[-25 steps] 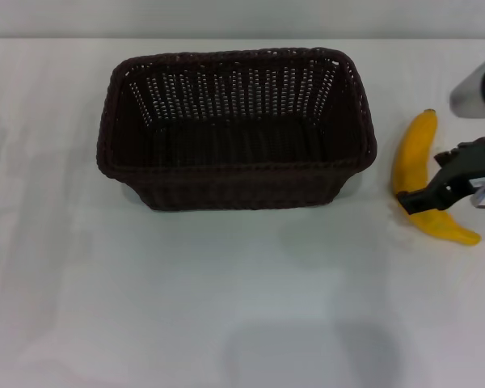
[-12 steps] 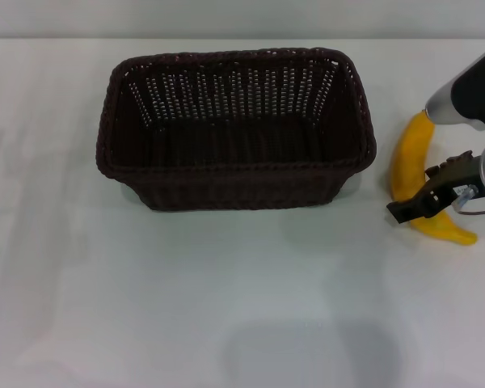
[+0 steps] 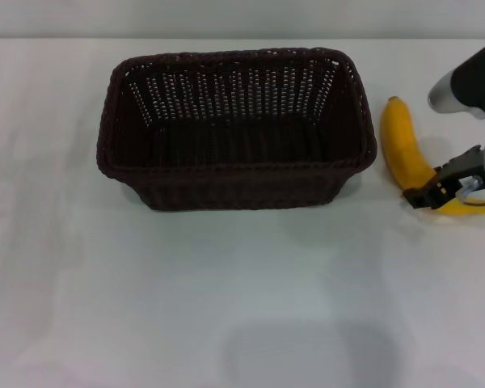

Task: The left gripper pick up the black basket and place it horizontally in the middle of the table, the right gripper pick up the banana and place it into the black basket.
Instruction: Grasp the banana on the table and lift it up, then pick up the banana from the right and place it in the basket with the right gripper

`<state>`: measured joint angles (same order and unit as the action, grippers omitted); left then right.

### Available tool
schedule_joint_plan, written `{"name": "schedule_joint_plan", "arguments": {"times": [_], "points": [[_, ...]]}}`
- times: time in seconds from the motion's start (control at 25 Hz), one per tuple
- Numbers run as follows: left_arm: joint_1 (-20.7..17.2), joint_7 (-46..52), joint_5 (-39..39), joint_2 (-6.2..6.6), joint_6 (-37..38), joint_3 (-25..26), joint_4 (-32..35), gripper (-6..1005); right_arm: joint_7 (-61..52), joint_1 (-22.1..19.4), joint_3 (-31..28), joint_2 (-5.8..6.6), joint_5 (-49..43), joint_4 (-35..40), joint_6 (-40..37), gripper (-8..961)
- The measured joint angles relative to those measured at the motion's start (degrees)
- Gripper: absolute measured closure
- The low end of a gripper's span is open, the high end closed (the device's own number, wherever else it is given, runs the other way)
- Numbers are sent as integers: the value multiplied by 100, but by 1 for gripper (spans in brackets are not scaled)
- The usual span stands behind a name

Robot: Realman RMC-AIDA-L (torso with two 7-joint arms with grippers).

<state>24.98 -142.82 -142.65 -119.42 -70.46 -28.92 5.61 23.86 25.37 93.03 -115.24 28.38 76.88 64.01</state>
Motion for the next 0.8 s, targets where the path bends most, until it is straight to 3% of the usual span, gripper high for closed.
{"name": "schedule_joint_plan", "arguments": {"times": [0.12,0.2,0.56,0.76,0.8], "points": [[14,0,0,0,-3,0,1,104,47,-16,-83,7,-2,22,3,301],[21,0,0,0,-3,0,1,104,77,-30,-262,14,-21,52,11,464],[35,0,1,-3,-4,0,1,104,515,-35,-1492,13,-311,131,-236,442],[34,-1,-1,-3,-4,0,2,104,1682,-3,-1995,24,1066,266,-773,430],[34,-1,0,-3,-4,-1,2,104,2658,35,-1998,19,1924,220,-807,428]]}}
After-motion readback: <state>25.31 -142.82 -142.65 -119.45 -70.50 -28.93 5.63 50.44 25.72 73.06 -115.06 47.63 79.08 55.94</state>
